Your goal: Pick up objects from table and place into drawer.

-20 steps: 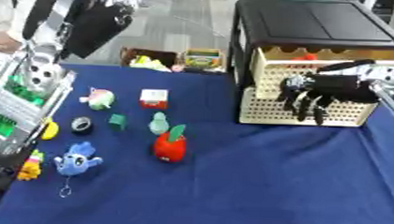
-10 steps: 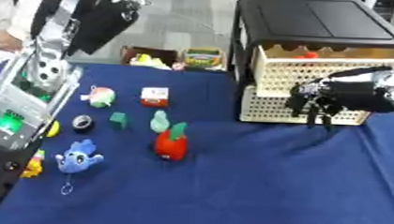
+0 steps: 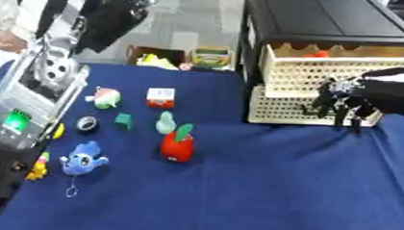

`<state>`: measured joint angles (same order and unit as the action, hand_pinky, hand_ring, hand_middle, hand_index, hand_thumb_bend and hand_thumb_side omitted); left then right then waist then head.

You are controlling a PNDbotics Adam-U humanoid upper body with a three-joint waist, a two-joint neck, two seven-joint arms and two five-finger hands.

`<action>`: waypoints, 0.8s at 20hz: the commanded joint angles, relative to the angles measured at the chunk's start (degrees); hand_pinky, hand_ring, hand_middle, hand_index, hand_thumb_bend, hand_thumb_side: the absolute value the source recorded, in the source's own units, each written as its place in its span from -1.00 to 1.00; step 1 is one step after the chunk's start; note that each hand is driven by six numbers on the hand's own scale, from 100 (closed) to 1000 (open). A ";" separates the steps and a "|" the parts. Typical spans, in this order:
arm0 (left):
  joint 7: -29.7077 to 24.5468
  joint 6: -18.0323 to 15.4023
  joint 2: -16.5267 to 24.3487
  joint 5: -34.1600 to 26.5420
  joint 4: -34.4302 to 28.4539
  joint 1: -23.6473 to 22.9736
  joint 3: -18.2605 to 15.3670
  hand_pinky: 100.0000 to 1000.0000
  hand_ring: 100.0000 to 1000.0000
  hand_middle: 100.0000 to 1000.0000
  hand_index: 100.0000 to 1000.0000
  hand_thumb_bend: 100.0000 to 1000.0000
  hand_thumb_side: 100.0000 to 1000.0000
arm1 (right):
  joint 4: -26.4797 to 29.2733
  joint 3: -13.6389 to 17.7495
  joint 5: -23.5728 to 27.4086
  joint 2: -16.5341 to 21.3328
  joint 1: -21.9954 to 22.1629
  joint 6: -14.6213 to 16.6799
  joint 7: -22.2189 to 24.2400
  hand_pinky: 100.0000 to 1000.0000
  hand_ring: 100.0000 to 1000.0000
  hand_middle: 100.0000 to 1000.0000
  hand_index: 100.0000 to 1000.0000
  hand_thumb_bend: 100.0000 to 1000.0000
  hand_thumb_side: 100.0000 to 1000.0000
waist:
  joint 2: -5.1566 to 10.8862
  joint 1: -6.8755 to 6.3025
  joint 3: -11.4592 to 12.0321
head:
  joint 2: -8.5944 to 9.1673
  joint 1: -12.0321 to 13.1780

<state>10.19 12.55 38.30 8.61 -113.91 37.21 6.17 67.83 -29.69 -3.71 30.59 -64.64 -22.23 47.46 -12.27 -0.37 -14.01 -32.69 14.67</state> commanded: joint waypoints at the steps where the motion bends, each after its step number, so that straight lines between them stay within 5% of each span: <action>1: 0.06 -0.21 1.82 0.16 -0.68 0.45 -0.57 -0.27 0.28 0.28 0.76 -1.00 0.42 | -1.28 0.79 -2.96 1.58 -1.83 -4.07 4.51 -0.27 0.17 0.41 0.65 -1.00 0.90 | 1.23 0.09 -0.02 | -0.27 0.23; 12: 0.09 -0.16 1.71 0.17 -0.68 0.31 -0.65 -0.27 0.28 0.28 0.76 -1.00 0.42 | -6.74 0.75 -11.98 -0.12 -2.52 0.48 4.51 -0.22 0.22 0.44 0.62 -1.00 1.00 | 1.20 0.13 0.37 | -0.06 0.26; 16: -0.01 -0.12 1.58 0.19 -0.68 0.21 -0.59 -0.27 0.28 0.28 0.76 -1.00 0.42 | -8.70 0.65 -15.30 -0.99 -2.94 3.11 4.51 -0.04 0.36 0.51 0.58 -1.00 1.00 | 1.14 0.14 0.54 | -0.01 0.26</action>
<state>10.17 12.55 38.30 8.66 -113.91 36.82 6.17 59.46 -29.64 -17.71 28.98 -66.08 -19.04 51.01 -12.27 -0.29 -13.51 -32.69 14.80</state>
